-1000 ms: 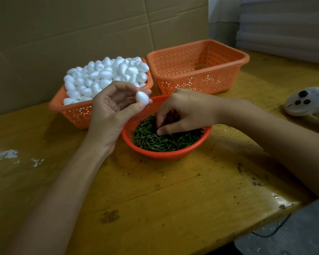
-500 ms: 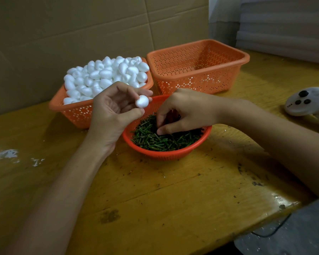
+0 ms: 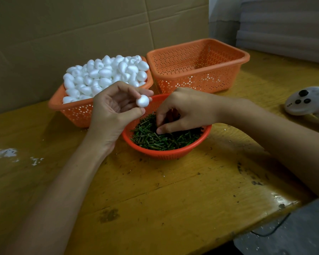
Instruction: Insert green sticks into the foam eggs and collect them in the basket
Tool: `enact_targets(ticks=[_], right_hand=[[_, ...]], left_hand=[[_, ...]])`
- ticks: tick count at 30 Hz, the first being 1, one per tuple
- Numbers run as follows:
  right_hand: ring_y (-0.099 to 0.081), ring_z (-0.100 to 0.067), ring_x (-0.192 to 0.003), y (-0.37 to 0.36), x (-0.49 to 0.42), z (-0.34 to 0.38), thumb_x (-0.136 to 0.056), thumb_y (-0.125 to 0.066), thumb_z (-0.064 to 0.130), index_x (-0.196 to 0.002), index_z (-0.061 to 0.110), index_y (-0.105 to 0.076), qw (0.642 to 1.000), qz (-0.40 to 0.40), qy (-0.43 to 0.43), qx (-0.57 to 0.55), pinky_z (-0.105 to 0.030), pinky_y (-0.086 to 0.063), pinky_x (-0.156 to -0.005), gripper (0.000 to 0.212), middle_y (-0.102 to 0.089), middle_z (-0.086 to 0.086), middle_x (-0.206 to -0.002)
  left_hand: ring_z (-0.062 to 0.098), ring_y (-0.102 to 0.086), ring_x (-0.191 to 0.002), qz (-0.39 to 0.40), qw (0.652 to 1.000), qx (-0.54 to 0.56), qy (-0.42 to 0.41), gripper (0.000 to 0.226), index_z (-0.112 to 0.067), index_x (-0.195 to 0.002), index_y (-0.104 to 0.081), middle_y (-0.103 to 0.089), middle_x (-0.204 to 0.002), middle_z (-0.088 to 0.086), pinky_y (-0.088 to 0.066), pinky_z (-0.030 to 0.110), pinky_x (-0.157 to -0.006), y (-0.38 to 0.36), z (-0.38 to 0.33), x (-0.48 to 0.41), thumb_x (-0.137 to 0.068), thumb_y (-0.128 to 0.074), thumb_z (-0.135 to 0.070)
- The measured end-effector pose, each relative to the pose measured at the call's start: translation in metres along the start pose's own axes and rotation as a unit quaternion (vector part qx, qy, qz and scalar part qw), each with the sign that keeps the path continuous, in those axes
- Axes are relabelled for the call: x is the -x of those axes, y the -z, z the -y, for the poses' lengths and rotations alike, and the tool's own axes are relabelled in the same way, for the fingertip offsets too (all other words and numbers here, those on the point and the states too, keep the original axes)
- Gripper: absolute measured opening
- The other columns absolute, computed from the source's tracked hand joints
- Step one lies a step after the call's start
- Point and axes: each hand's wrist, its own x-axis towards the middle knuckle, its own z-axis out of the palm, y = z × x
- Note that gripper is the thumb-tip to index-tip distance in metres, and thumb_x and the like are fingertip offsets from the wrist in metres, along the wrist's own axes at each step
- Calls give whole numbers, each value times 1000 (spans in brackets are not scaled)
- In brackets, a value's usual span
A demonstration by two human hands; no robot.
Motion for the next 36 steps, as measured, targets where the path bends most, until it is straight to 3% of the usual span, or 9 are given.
enact_targets(ticks=[20,36], right_hand=[[-63,3,-82,1,0,1,-92,-76,41,-98,27,-81,1000,-2,-6,-3,-10,-41,-73,16,-76,17,-89],[-63,3,-83,0,0,0,-92,-76,42,-98,28,-81,1000,-7,-4,3,-11,-42,-75,16,-76,18,-89]], left_hand=[[31,-75,-112,10,1000,-9,2,37,-9,-96,-64,-80,-111,10,-57,30,-96,0,1,1,-79,-73,22],[28,-75,-112,19,1000,-13,0,31,-6,-101,-71,-79,-113,12,-58,28,-93,0,5,0,-80,-77,17]])
